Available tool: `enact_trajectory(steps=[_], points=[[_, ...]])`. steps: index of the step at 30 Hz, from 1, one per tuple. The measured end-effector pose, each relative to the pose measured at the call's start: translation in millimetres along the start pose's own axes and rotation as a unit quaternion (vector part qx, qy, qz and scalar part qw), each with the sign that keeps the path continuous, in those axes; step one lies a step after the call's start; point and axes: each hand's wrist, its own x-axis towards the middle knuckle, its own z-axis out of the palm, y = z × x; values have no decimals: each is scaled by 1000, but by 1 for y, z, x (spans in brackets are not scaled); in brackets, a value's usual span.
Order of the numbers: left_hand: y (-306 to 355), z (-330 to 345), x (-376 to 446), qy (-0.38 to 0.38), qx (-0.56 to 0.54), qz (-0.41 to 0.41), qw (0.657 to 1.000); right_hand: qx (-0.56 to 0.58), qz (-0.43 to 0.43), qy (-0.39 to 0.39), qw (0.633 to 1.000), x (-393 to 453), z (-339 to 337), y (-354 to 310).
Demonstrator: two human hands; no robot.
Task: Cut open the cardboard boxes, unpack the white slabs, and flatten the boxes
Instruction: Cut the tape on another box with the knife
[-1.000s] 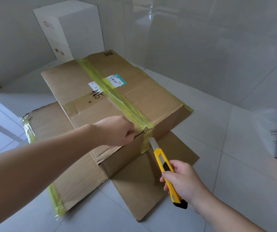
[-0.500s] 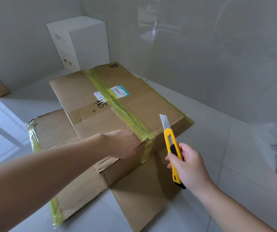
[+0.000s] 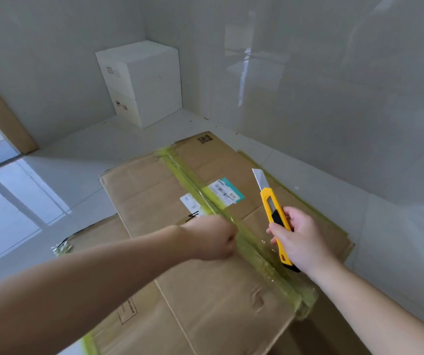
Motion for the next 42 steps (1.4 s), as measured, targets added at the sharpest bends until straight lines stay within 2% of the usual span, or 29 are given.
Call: enact_trajectory(steps=[7,10,14,17,21,24,28,31,36,42], points=[[-106,1,14,172,8,-186,967,-19,23,-44,999,-1,17,7],[-152,-2,12,192,36,-265,944,-35,23,-53,998,-1,23,6],[-199,-12,12,220,-8,-346,912,-82,-9,-64,995,4,30,-3],[-221,-18,14,268,-55,-345,898,-115,-42,-56,991,13,36,-15],[-236,-20,18,267,-99,-298,911,-157,-70,-69,983,33,50,-30],[-238,-22,23,279,-103,-317,901,-178,-72,-80,978,50,62,-40],[-231,-19,24,294,-119,-338,886,-229,-67,-99,966,62,72,-62],[-218,-11,31,278,-142,-315,896,-243,-95,-111,959,76,81,-75],[-195,-9,42,298,-130,-278,904,-292,-136,-116,939,95,102,-87],[-191,-4,48,326,-160,-304,881,-341,-155,-127,918,116,128,-92]])
